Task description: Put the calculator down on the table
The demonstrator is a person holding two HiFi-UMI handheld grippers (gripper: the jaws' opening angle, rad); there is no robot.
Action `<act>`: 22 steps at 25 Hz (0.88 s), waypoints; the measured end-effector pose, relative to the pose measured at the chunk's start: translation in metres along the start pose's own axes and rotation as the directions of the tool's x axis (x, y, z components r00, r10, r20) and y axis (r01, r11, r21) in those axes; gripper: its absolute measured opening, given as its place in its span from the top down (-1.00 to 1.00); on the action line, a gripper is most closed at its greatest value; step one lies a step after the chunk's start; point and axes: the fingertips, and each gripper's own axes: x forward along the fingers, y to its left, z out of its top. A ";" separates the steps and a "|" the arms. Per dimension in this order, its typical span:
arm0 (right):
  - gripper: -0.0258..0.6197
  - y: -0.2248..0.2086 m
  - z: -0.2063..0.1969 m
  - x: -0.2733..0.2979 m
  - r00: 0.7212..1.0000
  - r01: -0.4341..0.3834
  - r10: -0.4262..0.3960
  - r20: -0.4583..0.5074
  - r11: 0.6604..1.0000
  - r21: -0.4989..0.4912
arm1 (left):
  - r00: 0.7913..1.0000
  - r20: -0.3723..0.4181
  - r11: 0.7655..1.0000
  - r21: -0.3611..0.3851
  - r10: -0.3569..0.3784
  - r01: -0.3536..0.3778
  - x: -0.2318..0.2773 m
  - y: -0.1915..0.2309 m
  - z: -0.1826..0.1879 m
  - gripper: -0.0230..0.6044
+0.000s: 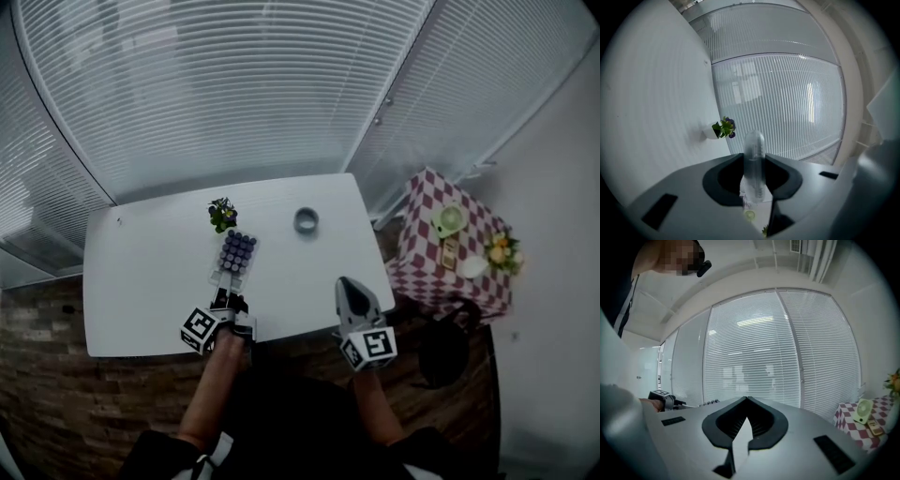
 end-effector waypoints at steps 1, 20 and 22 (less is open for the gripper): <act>0.90 0.000 0.000 0.000 1.000 0.001 -0.001 0.003 1.000 0.000 | 1.000 -0.007 1.000 -0.003 0.004 -0.004 0.003 0.004 -0.002 0.61; 0.90 -0.005 -0.002 0.016 0.998 0.050 -0.052 0.032 0.997 0.055 | 0.935 -0.324 0.989 0.067 0.144 -0.130 0.069 0.110 -0.059 0.61; 0.90 -0.004 -0.005 0.019 0.998 0.051 -0.053 0.032 0.997 0.061 | 0.919 -0.357 0.985 0.089 0.169 -0.146 0.074 0.122 -0.064 0.61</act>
